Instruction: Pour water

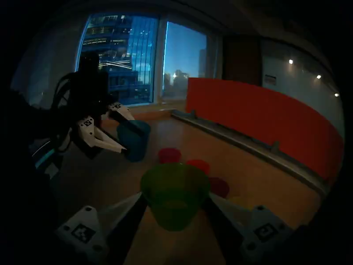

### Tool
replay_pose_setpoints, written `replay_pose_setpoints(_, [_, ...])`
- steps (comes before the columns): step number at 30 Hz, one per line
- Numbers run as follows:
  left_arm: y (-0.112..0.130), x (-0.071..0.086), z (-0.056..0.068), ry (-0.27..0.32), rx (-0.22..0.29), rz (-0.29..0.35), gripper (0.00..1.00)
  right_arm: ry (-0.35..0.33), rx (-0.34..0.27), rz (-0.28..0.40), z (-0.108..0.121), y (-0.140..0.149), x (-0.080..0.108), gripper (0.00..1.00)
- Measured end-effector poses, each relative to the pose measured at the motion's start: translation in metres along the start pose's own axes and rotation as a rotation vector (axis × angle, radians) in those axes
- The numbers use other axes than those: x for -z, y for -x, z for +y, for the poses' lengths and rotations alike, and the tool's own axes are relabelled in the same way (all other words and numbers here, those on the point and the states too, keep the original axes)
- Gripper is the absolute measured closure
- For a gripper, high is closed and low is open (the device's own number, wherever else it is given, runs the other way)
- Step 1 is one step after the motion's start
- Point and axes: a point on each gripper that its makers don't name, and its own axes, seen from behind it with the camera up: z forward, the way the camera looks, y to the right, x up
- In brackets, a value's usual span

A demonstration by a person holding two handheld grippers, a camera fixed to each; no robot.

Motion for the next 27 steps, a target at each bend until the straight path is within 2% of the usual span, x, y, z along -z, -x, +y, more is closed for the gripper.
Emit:
replay_pose_setpoints(12, [0.043, -0.016, 0.002, 0.046, 0.007, -0.117, 0.16, -0.037, 0.010, -0.085, -0.002, 0.025, -0.018, 0.10])
replay_pose_setpoints(20, [0.065, -0.027, 0.005, 0.082, -0.027, -0.186, 0.16, -0.058, 0.025, -0.136, -0.001, 0.041, -0.031, 0.10])
replay_pose_setpoints(27, [0.079, -0.038, 0.009, 0.113, -0.037, -0.223, 0.16, -0.077, 0.028, -0.170, 0.000, 0.056, -0.042, 0.09])
